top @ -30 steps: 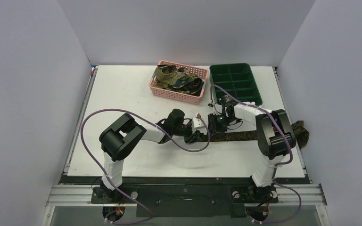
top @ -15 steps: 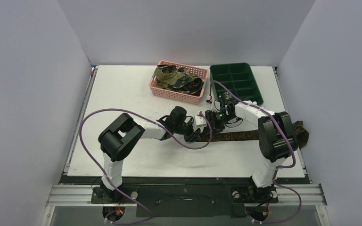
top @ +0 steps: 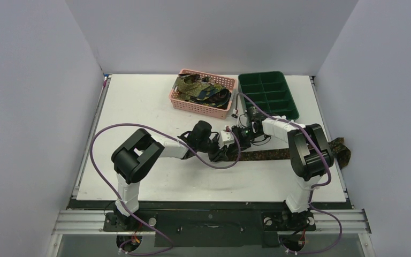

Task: Roll the ties
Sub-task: Roll the tie at the center of the board.

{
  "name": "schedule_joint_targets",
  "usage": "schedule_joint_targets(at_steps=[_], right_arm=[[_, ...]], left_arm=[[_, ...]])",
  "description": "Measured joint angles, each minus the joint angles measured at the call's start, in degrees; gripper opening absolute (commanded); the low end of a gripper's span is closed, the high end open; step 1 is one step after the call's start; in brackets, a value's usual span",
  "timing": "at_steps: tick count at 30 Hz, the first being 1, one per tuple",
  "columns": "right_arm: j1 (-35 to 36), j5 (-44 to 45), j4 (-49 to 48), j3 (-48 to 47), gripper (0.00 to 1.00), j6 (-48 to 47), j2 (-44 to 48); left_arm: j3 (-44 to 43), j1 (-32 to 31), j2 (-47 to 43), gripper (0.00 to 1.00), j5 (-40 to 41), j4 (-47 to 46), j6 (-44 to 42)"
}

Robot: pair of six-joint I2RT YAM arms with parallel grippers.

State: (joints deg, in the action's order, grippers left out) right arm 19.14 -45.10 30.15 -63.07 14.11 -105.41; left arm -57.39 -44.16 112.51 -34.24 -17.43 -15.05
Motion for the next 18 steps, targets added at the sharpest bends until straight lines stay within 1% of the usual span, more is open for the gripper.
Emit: schedule_joint_targets(at_steps=[1,2,3,4,8,12,18], right_arm=[[0.0,0.0,0.04,0.0,0.0,-0.22,0.0],[0.0,0.17,0.09,0.0,0.0,-0.63,0.0],[0.02,0.39,0.15,0.0,0.0,-1.14,0.0],[0.04,1.44,0.37,0.0,0.0,-1.95,-0.04],[0.04,4.42,1.49,-0.15,0.0,-4.37,-0.42],[0.2,6.27,2.62,-0.72,0.0,-6.05,-0.68],[0.83,7.48,2.86,-0.83,0.0,-7.45,-0.66]], left_arm=[[0.0,0.07,0.0,0.32,0.0,0.07,0.09],[0.0,0.09,-0.04,0.42,0.0,0.09,0.15],[0.04,0.15,-0.11,0.46,0.0,0.2,0.26],[0.22,0.28,-0.22,0.53,0.04,0.35,0.35],[2.93,1.7,-2.16,0.65,-0.33,0.04,0.68],[5.55,2.49,-3.48,0.68,-0.57,-2.36,1.01],[6.25,1.88,-2.34,0.7,-0.52,-7.37,3.78]])
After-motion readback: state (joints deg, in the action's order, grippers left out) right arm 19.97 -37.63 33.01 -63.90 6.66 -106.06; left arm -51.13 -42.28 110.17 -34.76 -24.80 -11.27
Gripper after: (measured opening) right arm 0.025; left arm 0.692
